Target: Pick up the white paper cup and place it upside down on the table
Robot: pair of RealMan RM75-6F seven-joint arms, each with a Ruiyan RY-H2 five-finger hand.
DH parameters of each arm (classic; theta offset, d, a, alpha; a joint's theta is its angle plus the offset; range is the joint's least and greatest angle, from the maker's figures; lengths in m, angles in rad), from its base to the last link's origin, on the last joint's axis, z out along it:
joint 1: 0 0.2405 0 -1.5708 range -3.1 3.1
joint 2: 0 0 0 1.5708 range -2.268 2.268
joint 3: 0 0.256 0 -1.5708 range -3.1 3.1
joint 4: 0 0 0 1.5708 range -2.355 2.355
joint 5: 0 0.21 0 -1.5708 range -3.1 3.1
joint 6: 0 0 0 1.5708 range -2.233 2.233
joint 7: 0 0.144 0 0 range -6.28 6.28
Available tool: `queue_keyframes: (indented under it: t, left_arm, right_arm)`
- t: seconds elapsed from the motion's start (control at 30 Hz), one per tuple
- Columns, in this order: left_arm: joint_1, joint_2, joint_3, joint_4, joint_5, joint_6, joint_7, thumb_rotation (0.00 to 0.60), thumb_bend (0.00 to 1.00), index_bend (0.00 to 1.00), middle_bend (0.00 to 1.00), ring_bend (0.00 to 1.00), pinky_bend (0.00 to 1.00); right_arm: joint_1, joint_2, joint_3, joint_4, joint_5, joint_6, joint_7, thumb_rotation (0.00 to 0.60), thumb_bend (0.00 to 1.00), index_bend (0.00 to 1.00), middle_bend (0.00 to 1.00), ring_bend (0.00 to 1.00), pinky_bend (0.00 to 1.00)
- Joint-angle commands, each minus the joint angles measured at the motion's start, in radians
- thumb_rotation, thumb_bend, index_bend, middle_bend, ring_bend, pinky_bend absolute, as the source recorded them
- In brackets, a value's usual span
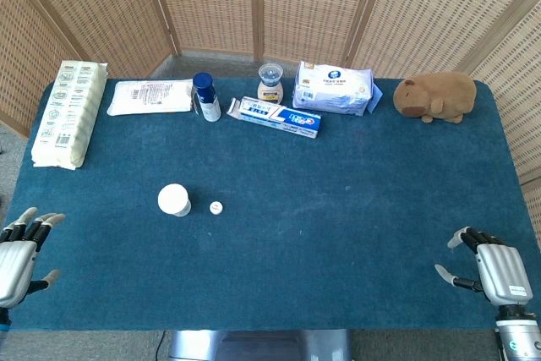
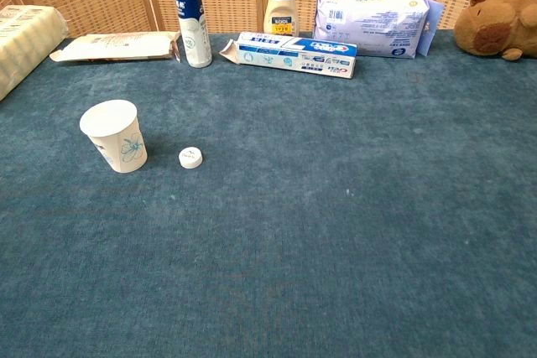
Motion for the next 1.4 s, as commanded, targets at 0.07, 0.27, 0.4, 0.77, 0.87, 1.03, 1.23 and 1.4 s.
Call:
queue_keyframes:
  t: [0.07,0.27,0.4,0.77,0.87,1.03,1.23,1.4]
  left_arm:
    - [-0.010,-0.006,-0.002,0.001,-0.009,-0.013,0.011,0.600,0.17,0.16,0.22,0.05,0.15]
    - [-0.063,0.000,-0.035,0.005,-0.036,-0.070,0.020,0.600,0.17,0.16,0.22,0.05,0.15]
    - [-0.129,0.006,-0.063,-0.003,-0.084,-0.152,0.058,0.600,0.18,0.16,0.22,0.05,0.15]
    - [-0.349,-0.065,-0.132,0.016,-0.288,-0.394,0.239,0.600,0.18,0.16,0.12,0.00,0.13]
    - [-0.414,-0.102,-0.146,0.046,-0.378,-0.458,0.270,0.600,0.18,0.16,0.09,0.00,0.12]
    - [-0.497,-0.185,-0.161,0.104,-0.482,-0.492,0.315,0.600,0.18,0.16,0.07,0.00,0.12]
    - [-0.549,-0.259,-0.170,0.144,-0.530,-0.477,0.325,0.600,0.18,0.14,0.06,0.00,0.12]
    - [-0.601,-0.315,-0.169,0.188,-0.590,-0.488,0.340,0.600,0.18,0.14,0.06,0.00,0.12]
  right_arm:
    - [0.001,-0.001,-0.001,0.005,0.002,-0.004,0.004,0.405,0.26,0.45,0.37,0.40,0.41]
    - [-0.004,0.004,0.000,0.006,-0.002,0.007,0.021,0.410,0.26,0.45,0.37,0.40,0.41]
    - [-0.013,0.010,-0.003,0.004,-0.003,0.017,0.034,0.410,0.26,0.45,0.37,0.40,0.41]
    - [-0.044,0.026,-0.005,-0.008,-0.013,0.069,0.052,0.407,0.26,0.45,0.37,0.40,0.41]
    - [-0.049,0.032,-0.005,-0.014,-0.012,0.076,0.053,0.410,0.26,0.45,0.37,0.40,0.41]
    - [-0.056,0.038,-0.006,-0.018,-0.010,0.080,0.047,0.410,0.26,0.45,0.37,0.40,0.41]
    - [-0.065,0.043,-0.004,-0.024,-0.002,0.087,0.041,0.407,0.26,0.45,0.37,0.40,0.41]
    - [-0.066,0.046,-0.003,-0.028,0.005,0.082,0.033,0.405,0.26,0.45,0.37,0.40,0.41]
